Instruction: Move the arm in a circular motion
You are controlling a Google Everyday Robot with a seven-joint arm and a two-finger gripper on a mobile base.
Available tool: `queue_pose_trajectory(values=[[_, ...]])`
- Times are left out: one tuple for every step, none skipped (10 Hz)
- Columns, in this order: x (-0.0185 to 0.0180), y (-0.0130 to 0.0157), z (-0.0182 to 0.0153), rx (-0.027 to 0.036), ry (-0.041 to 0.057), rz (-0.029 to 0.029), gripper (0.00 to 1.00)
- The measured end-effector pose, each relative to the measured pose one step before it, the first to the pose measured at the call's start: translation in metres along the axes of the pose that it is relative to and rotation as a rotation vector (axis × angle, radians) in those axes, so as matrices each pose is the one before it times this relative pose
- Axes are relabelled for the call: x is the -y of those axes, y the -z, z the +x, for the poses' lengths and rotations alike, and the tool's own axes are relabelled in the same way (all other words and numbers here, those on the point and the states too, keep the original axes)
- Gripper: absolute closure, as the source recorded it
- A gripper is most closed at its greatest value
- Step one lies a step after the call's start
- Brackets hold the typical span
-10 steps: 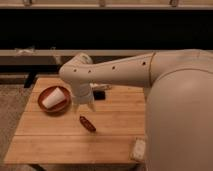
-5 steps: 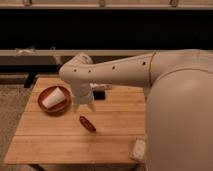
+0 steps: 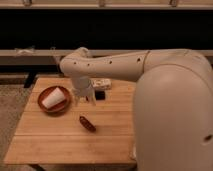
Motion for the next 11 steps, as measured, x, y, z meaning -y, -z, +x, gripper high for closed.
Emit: queue_pose_trajectory(values=[[-0.00377,0.00064,-0.02704,0.00118,0.00204,0.00432,0.35],[-0.00785,0.00161,-0.02208,0.00284,0.00619,0.00145,0.35],[-0.019,0.00221,-0.02816,0.00469,0.02017,0.00167,0.35],[-0.01753,0.00272,-0.01796,0.00503,0.02655,0.00112,0.35],[-0.00835,0.00213,-0.00925,0.00596,0.01996,0.0019,0.35],[-0.00966,0.00233,-0.00742,0.00572,0.02702,0.00094,0.35],[-0.01566,0.00354,-0.00338,0.00836,0.04462,-0.00117,0.35],[-0.01162,0.00158,0.00272,0.00151,0.03098,0.0,0.35],[-0.01983,0.00448,0.00973,0.00464,0.05088,0.00169,0.35],[-0.01845,0.00354,0.01186,0.01184,0.04879,-0.00071,0.35],[-0.01832,0.00371,0.01409,0.00913,0.04277,-0.00284,0.35]])
